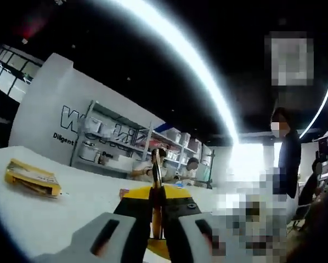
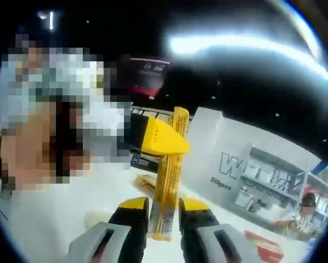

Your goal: Tear open the coffee pouch, take out the coffee, and pour the coffee from the pouch into the cup

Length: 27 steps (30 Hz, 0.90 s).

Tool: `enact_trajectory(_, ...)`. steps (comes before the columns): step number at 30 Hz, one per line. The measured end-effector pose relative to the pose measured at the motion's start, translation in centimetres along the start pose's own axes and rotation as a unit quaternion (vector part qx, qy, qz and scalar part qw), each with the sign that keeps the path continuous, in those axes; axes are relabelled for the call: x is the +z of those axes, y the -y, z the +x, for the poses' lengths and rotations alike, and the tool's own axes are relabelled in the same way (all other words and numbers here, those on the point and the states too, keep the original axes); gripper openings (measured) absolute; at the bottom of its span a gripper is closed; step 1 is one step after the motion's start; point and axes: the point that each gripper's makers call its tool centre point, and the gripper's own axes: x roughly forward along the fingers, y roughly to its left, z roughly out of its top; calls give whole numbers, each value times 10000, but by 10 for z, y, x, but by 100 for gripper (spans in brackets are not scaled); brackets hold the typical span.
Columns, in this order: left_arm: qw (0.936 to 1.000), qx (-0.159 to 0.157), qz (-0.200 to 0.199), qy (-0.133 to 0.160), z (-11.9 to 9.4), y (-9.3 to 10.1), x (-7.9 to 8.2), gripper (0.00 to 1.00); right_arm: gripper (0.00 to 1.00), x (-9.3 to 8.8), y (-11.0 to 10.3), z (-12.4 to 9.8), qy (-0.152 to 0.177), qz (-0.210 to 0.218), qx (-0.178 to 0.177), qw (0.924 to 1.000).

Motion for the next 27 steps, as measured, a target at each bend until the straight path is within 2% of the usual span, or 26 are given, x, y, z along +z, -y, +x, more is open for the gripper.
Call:
enact_trajectory(4,9998,-53,-167,41,0,-3,-4,8,18,0,-3,-3,5,88,24,10000)
enact_trajectory(9,9996,-207,-195,-49,2,-1,-10,9,17,-4,-2,-5,-72,108,39,9999)
enact_trajectory(13,9993,-341,16,-180,-1,6,-17,10,16,-11,-1,-10,-156,23,38,9999)
enact_trajectory(21,9968,-519,166,-589,-8,11,-39,20,15,-30,1,-17,-421,-474,26,9980)
enact_trajectory(27,9961,-586,169,-639,-13,0,-37,25,14,-43,-1,-26,-619,-846,144,9944)
